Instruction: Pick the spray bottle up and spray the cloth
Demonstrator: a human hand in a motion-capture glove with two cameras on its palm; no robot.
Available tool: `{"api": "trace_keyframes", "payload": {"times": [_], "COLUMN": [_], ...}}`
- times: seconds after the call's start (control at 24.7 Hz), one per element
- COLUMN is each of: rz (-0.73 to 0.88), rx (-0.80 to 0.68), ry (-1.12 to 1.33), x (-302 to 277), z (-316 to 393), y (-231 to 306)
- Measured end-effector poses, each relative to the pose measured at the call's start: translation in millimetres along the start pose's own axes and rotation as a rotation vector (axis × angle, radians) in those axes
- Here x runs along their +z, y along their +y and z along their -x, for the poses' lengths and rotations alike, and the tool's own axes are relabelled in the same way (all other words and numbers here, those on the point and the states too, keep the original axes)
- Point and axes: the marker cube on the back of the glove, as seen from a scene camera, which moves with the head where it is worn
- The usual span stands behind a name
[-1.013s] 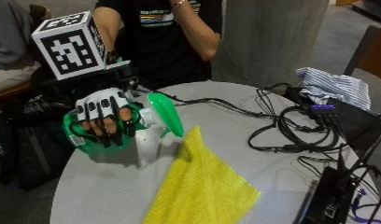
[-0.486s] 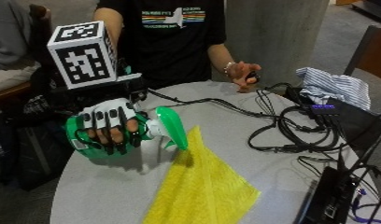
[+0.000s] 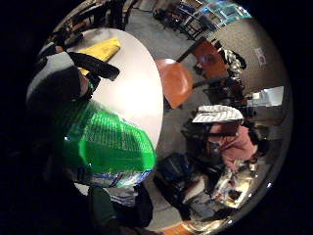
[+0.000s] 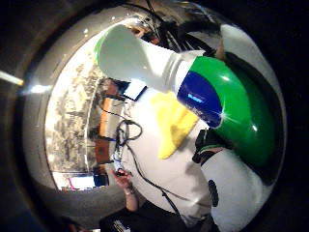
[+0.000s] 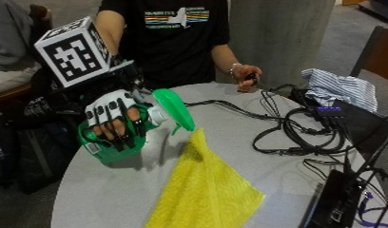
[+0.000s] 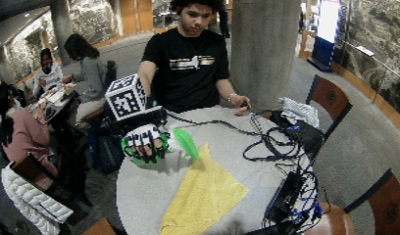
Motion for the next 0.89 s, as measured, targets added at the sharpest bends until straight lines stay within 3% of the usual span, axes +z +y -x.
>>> {"api": "trace_keyframes", "payload": {"times": [0.45, 0.89], "rz": [-0.275, -0.221], "rx": [-0.131, -0.474], "ry": [-0.781, -1.004], "x": [-10, 32], "z": [24, 141], "y": [47, 110]}}
